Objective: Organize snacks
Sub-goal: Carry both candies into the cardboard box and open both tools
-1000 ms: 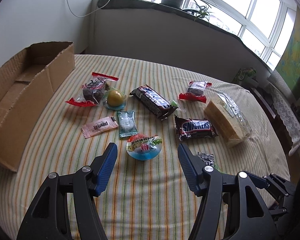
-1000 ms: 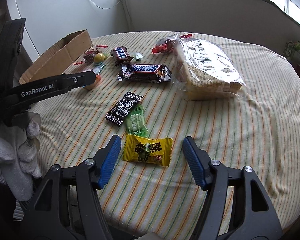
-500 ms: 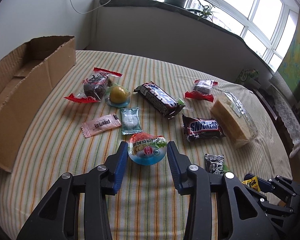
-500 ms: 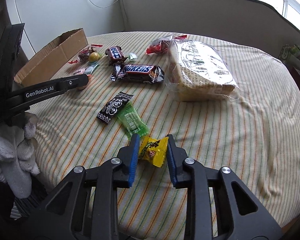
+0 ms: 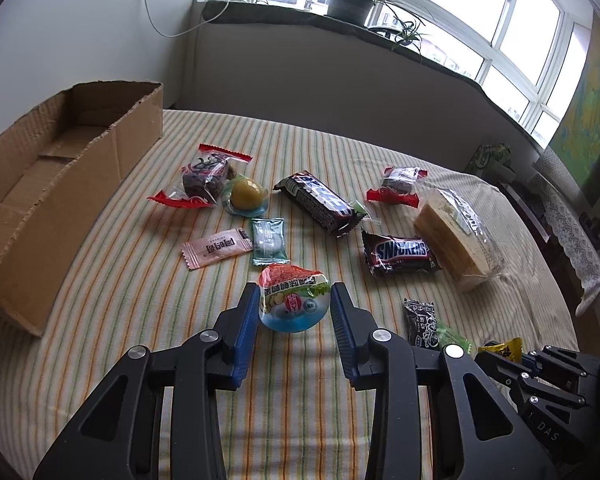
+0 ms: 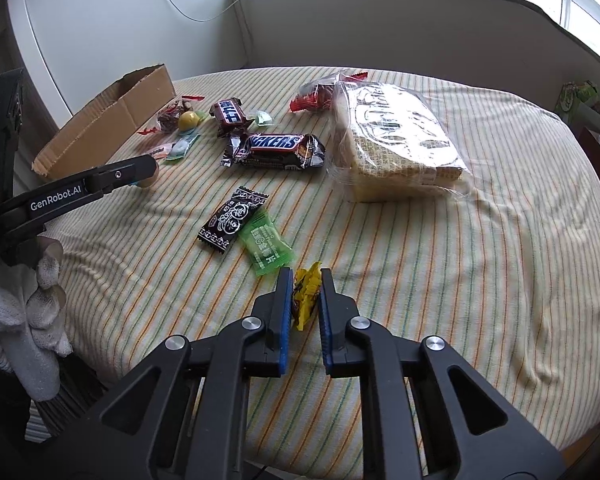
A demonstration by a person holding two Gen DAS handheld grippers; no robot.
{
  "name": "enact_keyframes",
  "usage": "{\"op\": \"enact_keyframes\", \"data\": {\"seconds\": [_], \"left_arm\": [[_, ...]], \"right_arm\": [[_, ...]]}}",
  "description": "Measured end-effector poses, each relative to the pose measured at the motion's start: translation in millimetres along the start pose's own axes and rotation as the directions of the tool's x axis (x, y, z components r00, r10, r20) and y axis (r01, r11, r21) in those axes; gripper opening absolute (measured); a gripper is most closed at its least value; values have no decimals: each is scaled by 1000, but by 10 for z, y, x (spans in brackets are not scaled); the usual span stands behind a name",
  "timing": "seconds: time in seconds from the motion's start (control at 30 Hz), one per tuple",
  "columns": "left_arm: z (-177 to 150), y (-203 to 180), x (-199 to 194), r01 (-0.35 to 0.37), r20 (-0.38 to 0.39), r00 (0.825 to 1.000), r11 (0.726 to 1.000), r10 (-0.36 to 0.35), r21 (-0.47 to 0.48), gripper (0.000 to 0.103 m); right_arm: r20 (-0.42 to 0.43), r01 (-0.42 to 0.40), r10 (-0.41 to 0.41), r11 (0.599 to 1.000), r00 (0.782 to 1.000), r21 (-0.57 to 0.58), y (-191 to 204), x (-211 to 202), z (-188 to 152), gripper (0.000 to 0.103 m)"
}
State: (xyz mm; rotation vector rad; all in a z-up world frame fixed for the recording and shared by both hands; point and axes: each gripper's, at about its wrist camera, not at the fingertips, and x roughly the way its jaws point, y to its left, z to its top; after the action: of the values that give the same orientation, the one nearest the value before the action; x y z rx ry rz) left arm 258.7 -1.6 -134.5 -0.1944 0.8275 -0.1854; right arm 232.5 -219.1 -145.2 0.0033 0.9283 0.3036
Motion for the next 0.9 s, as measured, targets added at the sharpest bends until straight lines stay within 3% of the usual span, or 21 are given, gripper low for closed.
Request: {"op": "enact_keyframes", "data": {"seconds": [0.3, 0.63, 0.9], "left_arm": [[83, 139, -329, -14, 67, 998, 1000, 16, -17, 34], [238, 716, -768, -67, 165, 983, 992, 83, -103, 34], [323, 1211, -923, -124, 203, 967, 979, 156, -164, 34]], "right_arm": [[104, -52, 49, 998, 993, 24, 214, -252, 359, 11], [152, -195, 209, 976, 966, -101, 1196, -94, 979, 11], [134, -309, 333, 935, 933, -173, 1968, 216, 1387, 11]]}}
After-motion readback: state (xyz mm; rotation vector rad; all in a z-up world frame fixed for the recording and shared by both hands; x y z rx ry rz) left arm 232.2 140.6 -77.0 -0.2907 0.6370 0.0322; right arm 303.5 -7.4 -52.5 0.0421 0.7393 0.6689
